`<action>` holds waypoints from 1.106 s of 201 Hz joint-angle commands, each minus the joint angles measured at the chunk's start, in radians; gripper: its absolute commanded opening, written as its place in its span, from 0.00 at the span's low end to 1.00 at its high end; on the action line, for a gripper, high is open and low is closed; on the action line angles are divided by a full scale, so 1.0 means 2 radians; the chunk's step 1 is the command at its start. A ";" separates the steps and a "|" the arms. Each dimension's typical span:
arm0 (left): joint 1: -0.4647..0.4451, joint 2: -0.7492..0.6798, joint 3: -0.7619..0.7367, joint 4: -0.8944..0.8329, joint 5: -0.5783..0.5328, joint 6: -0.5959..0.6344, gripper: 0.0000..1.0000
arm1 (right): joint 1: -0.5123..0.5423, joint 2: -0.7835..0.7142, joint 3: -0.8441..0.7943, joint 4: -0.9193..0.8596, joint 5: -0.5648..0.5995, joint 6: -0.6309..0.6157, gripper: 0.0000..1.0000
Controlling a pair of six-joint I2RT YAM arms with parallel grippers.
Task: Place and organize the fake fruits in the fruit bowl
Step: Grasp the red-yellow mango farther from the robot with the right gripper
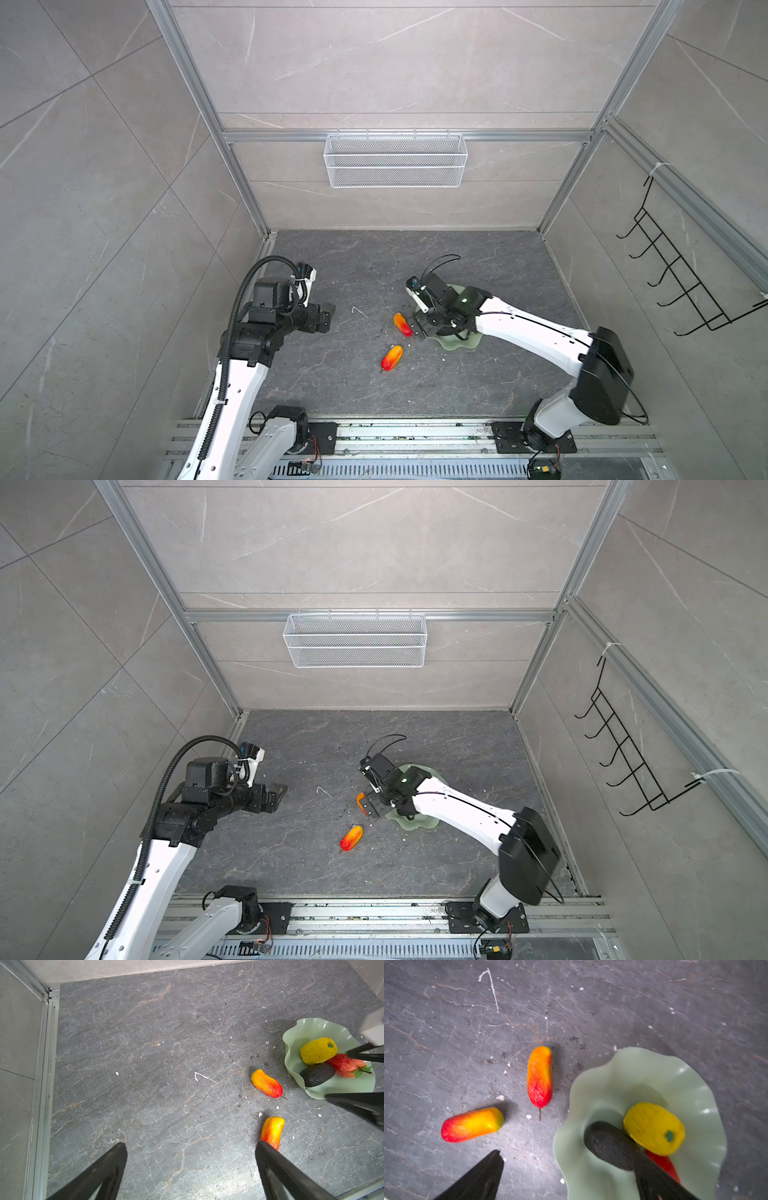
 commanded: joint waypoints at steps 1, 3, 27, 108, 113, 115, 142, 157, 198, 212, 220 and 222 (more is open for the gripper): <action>0.003 -0.001 0.003 0.010 0.008 0.009 1.00 | 0.007 0.051 0.044 0.043 -0.029 -0.017 0.96; 0.003 -0.001 0.003 0.010 0.007 0.009 1.00 | 0.007 0.056 0.047 0.043 -0.031 -0.017 0.95; 0.003 -0.002 0.002 0.010 0.008 0.009 1.00 | 0.019 0.106 0.085 0.042 -0.035 -0.017 0.91; 0.003 -0.003 0.001 0.011 0.010 0.008 1.00 | 0.027 0.190 0.118 0.033 -0.002 0.006 0.76; 0.002 -0.002 0.001 0.012 0.010 0.009 1.00 | 0.027 0.193 0.120 0.031 -0.001 0.007 0.76; 0.003 -0.002 0.001 0.012 0.010 0.009 1.00 | 0.027 0.195 0.121 0.031 -0.001 0.007 0.76; 0.003 -0.002 0.001 0.012 0.010 0.009 1.00 | 0.027 0.208 0.127 0.033 -0.002 0.013 0.74; 0.003 -0.002 0.001 0.012 0.010 0.009 1.00 | 0.027 0.214 0.130 0.033 0.009 0.017 0.73; 0.003 -0.004 0.001 0.011 0.010 0.009 1.00 | 0.026 0.229 0.132 0.028 0.020 0.020 0.68; 0.002 -0.005 0.001 0.011 0.009 0.009 1.00 | 0.026 0.233 0.131 0.028 0.022 0.022 0.65; 0.003 -0.005 0.001 0.011 0.009 0.009 1.00 | 0.027 0.235 0.131 0.027 0.023 0.022 0.63; 0.003 -0.004 0.001 0.011 0.009 0.009 1.00 | 0.026 0.235 0.131 0.027 0.023 0.022 0.63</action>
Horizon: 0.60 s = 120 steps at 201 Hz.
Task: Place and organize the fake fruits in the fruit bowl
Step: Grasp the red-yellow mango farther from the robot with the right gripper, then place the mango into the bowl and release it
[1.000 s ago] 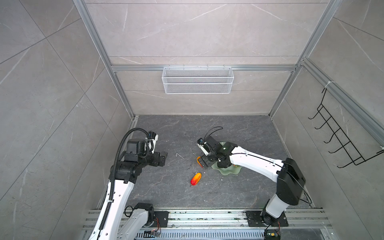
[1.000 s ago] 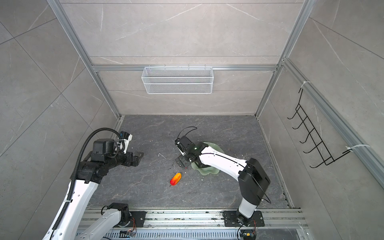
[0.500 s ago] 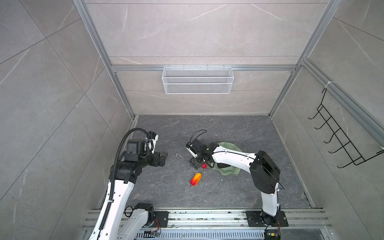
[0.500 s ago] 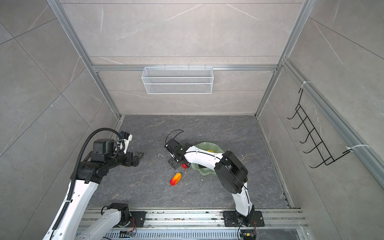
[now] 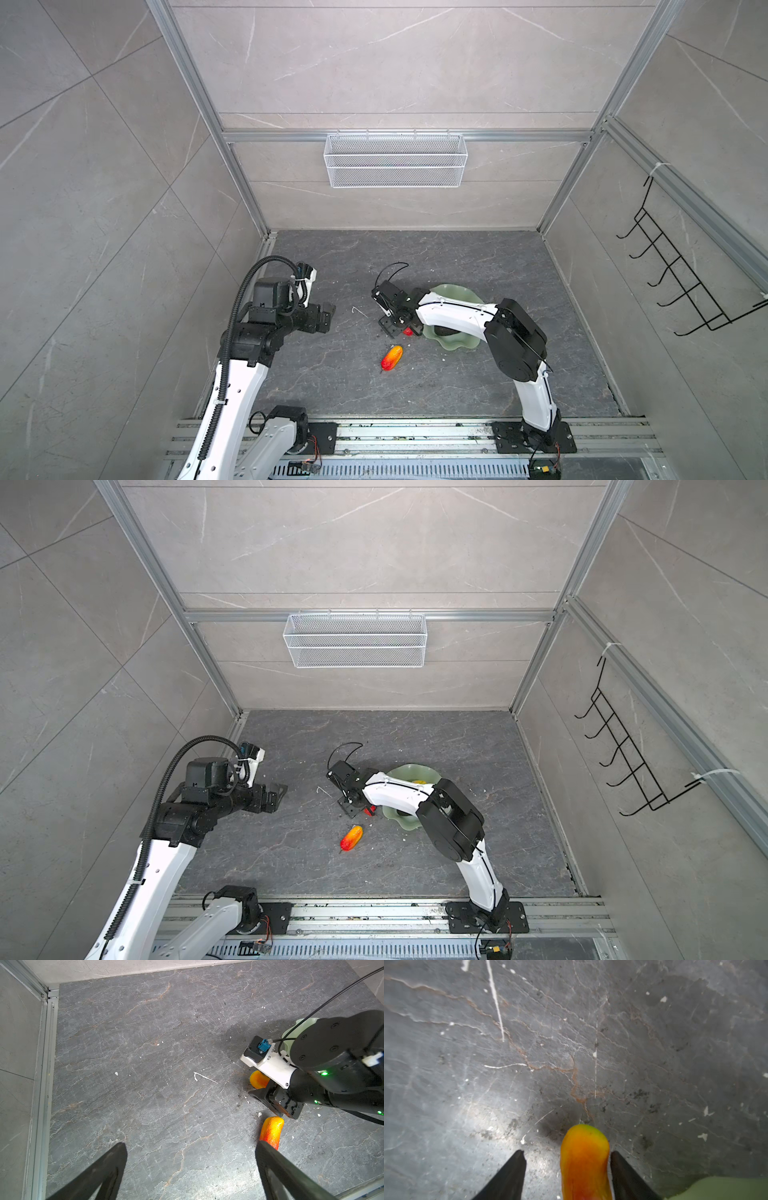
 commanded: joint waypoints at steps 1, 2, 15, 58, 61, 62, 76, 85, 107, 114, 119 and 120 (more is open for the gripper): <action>0.003 -0.004 0.001 0.011 0.007 0.009 1.00 | 0.000 0.014 0.010 -0.013 0.013 0.008 0.63; 0.003 -0.005 0.001 0.011 0.008 0.009 1.00 | -0.001 0.014 0.010 -0.013 0.013 0.008 0.62; 0.003 -0.005 0.001 0.011 0.007 0.009 1.00 | -0.001 0.016 0.011 -0.013 0.014 0.009 0.60; 0.003 -0.005 0.000 0.011 0.006 0.009 1.00 | 0.000 0.006 0.027 -0.039 0.013 0.009 0.15; 0.003 -0.005 0.000 0.011 0.006 0.009 1.00 | 0.001 0.004 0.029 -0.041 0.012 0.009 0.14; 0.003 -0.005 0.000 0.011 0.006 0.009 1.00 | 0.001 0.002 0.029 -0.043 0.012 0.009 0.14; 0.003 -0.004 0.000 0.011 0.005 0.009 1.00 | 0.006 -0.020 0.034 -0.051 0.008 0.009 0.14; 0.003 -0.005 0.001 0.010 0.005 0.009 1.00 | 0.008 -0.040 0.035 -0.054 0.006 0.010 0.14; 0.003 -0.004 0.001 0.010 0.006 0.009 1.00 | 0.007 -0.098 0.024 -0.050 0.004 0.020 0.14; 0.003 -0.004 0.001 0.011 0.006 0.009 1.00 | 0.006 -0.115 0.017 -0.049 0.010 0.023 0.15; 0.003 -0.004 0.001 0.010 0.006 0.009 1.00 | 0.004 -0.126 0.014 -0.050 0.014 0.026 0.15; 0.003 -0.004 0.001 0.010 0.006 0.009 1.00 | 0.004 -0.128 0.013 -0.050 0.014 0.027 0.15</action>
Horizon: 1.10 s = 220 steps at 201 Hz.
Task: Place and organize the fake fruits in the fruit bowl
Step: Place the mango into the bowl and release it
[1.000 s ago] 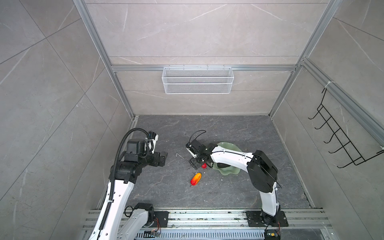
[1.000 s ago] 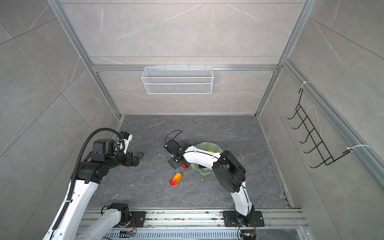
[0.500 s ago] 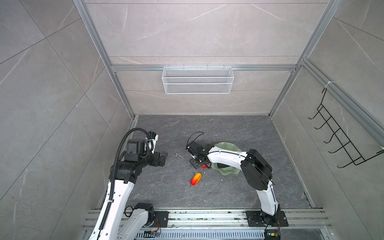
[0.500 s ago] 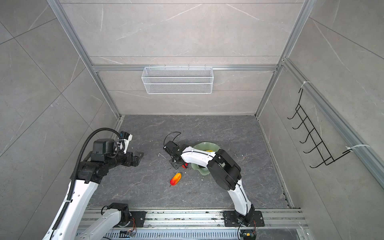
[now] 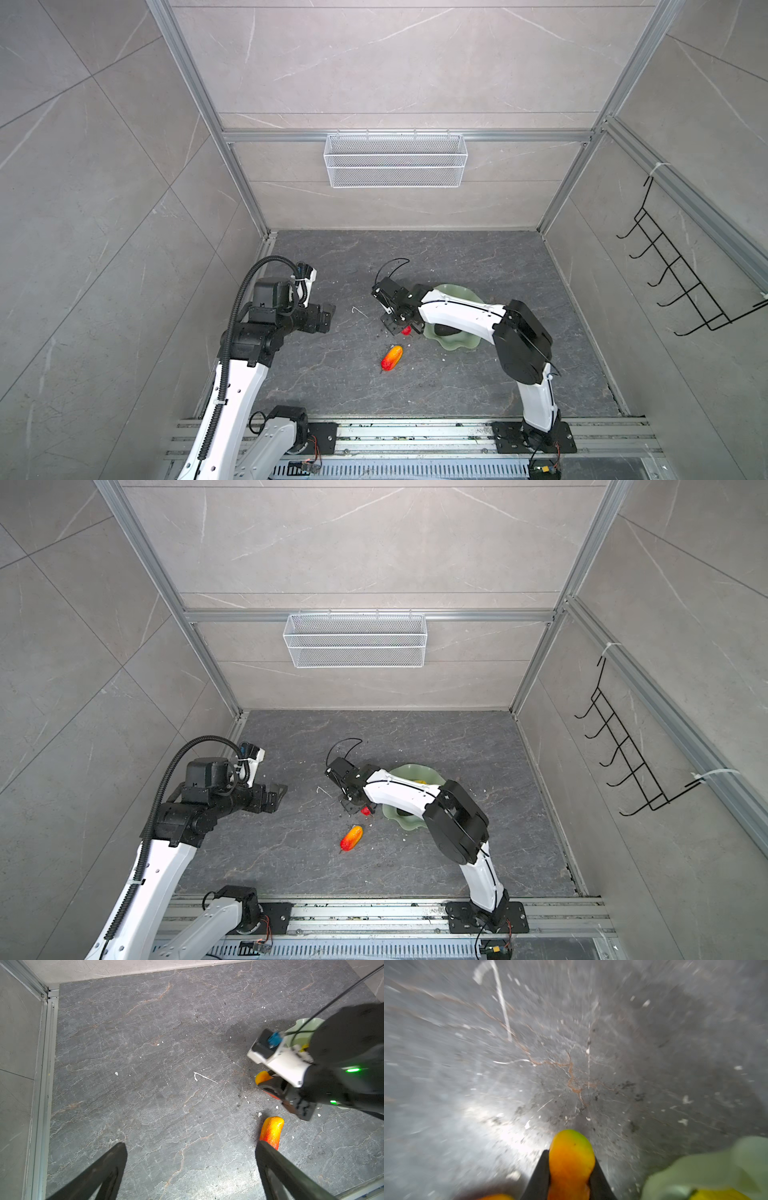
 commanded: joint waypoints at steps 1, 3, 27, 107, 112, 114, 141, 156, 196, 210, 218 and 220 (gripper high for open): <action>0.002 -0.004 0.001 0.010 0.006 0.009 1.00 | -0.001 -0.082 -0.004 -0.011 0.011 0.019 0.16; 0.003 -0.004 0.001 0.010 0.006 0.009 1.00 | -0.003 -0.084 -0.006 -0.012 0.012 0.021 0.16; 0.003 -0.005 0.001 0.010 0.007 0.009 1.00 | -0.030 -0.126 -0.026 -0.026 0.022 0.050 0.18; 0.003 -0.007 0.001 0.011 0.007 0.009 1.00 | -0.105 -0.163 -0.151 0.033 -0.012 0.114 0.17; 0.003 -0.007 0.001 0.011 0.007 0.009 1.00 | -0.106 -0.160 -0.154 0.037 -0.014 0.117 0.17; 0.003 -0.007 0.001 0.011 0.007 0.009 1.00 | -0.106 -0.159 -0.155 0.039 -0.015 0.118 0.18; 0.003 -0.007 0.000 0.011 0.007 0.008 1.00 | -0.109 -0.144 -0.168 0.062 -0.024 0.132 0.21; 0.003 -0.007 0.001 0.010 0.007 0.009 1.00 | -0.113 -0.136 -0.172 0.073 -0.029 0.138 0.23; 0.003 -0.010 -0.001 0.011 0.006 0.009 1.00 | -0.120 -0.116 -0.176 0.087 -0.028 0.150 0.27; 0.003 -0.010 -0.001 0.011 0.007 0.009 1.00 | -0.121 -0.114 -0.180 0.093 -0.028 0.154 0.29; 0.003 -0.009 -0.001 0.011 0.006 0.009 1.00 | -0.122 -0.112 -0.181 0.095 -0.028 0.154 0.31; 0.003 -0.010 0.000 0.010 0.007 0.009 1.00 | -0.122 -0.112 -0.182 0.095 -0.028 0.155 0.32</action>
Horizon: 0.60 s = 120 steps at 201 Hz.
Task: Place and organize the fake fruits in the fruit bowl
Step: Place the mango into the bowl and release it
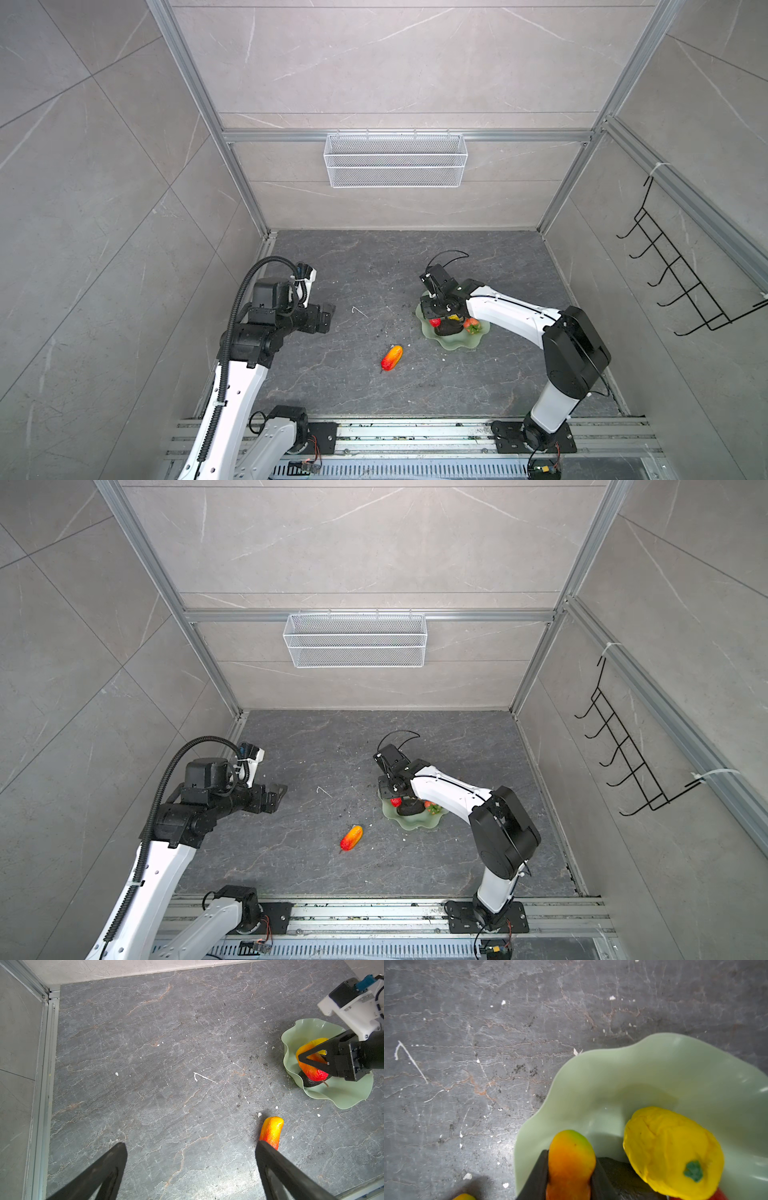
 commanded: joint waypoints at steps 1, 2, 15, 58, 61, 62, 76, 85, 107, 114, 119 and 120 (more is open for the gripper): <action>0.003 -0.006 0.000 0.011 0.006 0.009 1.00 | -0.002 0.011 -0.009 0.017 -0.002 0.015 0.32; 0.003 -0.005 0.000 0.011 0.006 0.009 1.00 | -0.002 0.011 -0.009 0.017 -0.002 0.015 0.32; 0.002 -0.006 0.000 0.011 0.007 0.009 1.00 | -0.002 0.012 -0.010 0.017 -0.004 0.014 0.38; 0.003 -0.004 0.000 0.011 0.007 0.009 1.00 | -0.003 -0.012 0.000 -0.003 0.003 -0.001 0.62; 0.003 -0.004 0.000 0.011 0.007 0.009 1.00 | -0.003 -0.016 0.002 -0.006 0.004 -0.003 0.63; 0.003 -0.004 0.000 0.011 0.007 0.009 1.00 | -0.003 -0.016 0.002 -0.007 0.004 -0.003 0.64; 0.003 -0.004 0.000 0.011 0.007 0.009 1.00 | -0.003 -0.034 0.010 -0.022 0.007 -0.012 0.69; 0.003 -0.004 0.000 0.011 0.007 0.009 1.00 | -0.002 -0.048 0.016 -0.031 0.007 -0.024 0.74; 0.003 -0.003 0.000 0.011 0.007 0.009 1.00 | 0.018 -0.085 0.024 -0.035 -0.017 -0.087 0.99; 0.003 -0.003 0.000 0.011 0.007 0.009 1.00 | 0.032 -0.094 0.025 -0.038 -0.021 -0.118 1.00; 0.003 -0.003 0.000 0.011 0.007 0.009 1.00 | 0.045 -0.100 0.026 -0.042 -0.024 -0.144 1.00; 0.002 -0.003 0.000 0.011 0.007 0.009 1.00 | 0.047 -0.100 0.027 -0.043 -0.025 -0.148 1.00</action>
